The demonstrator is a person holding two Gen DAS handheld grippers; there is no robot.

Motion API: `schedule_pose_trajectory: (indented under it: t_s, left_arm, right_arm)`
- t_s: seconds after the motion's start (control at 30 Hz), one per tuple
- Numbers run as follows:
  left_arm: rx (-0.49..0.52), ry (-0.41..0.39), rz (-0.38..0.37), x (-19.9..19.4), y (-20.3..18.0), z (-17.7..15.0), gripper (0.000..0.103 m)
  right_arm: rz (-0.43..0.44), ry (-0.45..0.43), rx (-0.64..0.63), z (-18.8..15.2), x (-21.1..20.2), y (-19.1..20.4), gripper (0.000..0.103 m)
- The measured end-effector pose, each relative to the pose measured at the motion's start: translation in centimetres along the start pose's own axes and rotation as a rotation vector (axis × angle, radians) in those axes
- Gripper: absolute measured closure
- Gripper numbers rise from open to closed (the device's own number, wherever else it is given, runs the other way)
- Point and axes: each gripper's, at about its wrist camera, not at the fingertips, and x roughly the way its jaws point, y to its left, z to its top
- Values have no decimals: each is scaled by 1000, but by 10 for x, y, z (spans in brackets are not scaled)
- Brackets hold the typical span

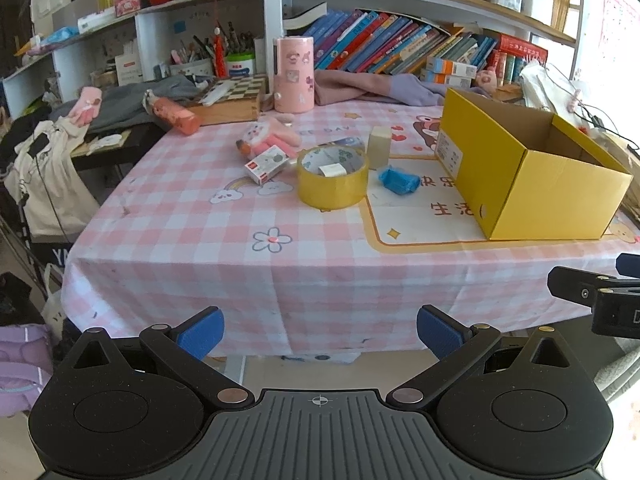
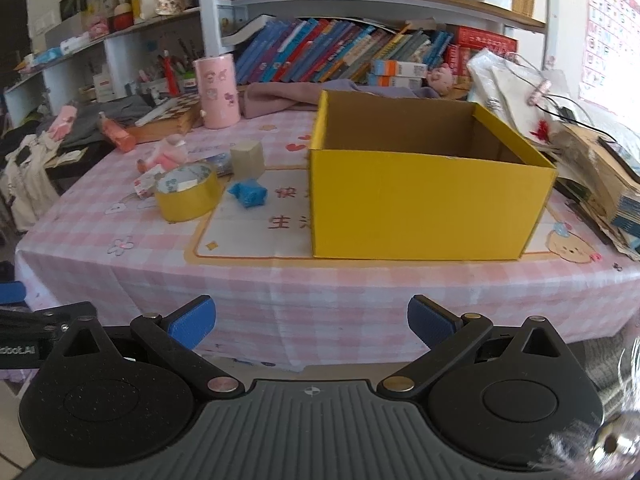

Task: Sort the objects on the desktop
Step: 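Move both tools toward the tape roll and blue object on the table, then lower the left tool to the tape roll while the right tool approaches the blue object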

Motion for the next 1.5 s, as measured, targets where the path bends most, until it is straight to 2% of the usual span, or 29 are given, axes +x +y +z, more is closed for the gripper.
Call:
schedule_pose_trajectory:
  t_s: [0.57, 0.97, 1.23, 1.3, 1.5]
  left_arm:
    - [-43, -31, 57, -10, 21, -3, 0]
    - [-27, -56, 114, -14, 36, 0, 0]
    - [-56, -63, 122, -5, 47, 8, 0]
    - [-55, -64, 122, -3, 49, 11, 1]
    - [-20, -69, 103, 5, 50, 17, 1]
  right_arm:
    - [116, -33, -69, 8, 8, 28, 0]
    - [186, -58, -91, 18, 20, 50, 2]
    - [173, -78, -108, 24, 28, 61, 18]
    - [165, -72, -107, 24, 32, 64, 26]
    - [146, -64, -81, 26, 45, 72, 30]
